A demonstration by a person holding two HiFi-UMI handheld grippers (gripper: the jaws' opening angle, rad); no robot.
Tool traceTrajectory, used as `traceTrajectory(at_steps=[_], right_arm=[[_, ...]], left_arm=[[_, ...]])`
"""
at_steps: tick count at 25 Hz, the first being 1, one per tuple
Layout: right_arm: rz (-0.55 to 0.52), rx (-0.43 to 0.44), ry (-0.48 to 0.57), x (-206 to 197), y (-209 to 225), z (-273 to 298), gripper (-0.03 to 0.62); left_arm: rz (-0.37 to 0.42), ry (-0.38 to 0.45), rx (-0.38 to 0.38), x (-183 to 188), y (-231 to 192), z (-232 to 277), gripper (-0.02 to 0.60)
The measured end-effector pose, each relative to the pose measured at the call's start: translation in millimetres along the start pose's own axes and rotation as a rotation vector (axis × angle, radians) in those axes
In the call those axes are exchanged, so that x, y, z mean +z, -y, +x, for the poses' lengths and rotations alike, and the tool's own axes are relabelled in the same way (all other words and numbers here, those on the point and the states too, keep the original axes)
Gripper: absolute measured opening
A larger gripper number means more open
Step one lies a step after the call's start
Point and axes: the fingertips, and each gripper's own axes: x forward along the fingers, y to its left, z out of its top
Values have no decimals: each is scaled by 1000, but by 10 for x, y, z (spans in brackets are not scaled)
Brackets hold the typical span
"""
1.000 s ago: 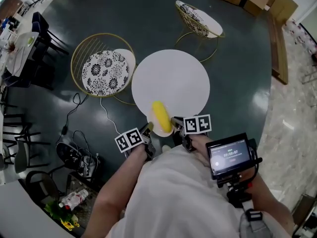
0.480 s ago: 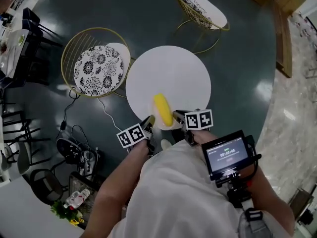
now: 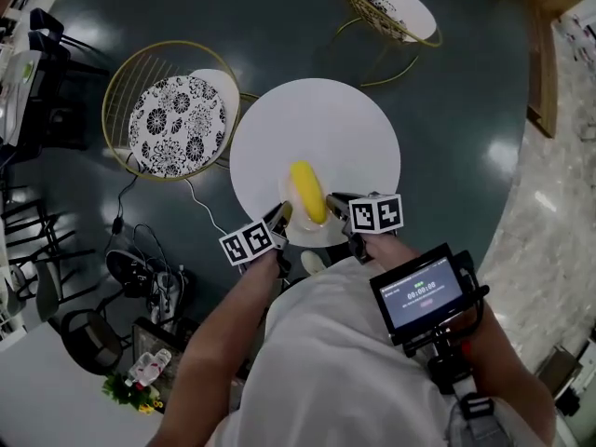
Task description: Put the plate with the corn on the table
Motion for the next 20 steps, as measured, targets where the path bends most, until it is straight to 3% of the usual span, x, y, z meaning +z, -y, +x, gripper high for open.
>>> traceTrajectory(at_steps=[20], right_arm=[[40,-80,-5,493,800,555,48]], left_arm=[[70,-61,147,367,-315,1014,37]])
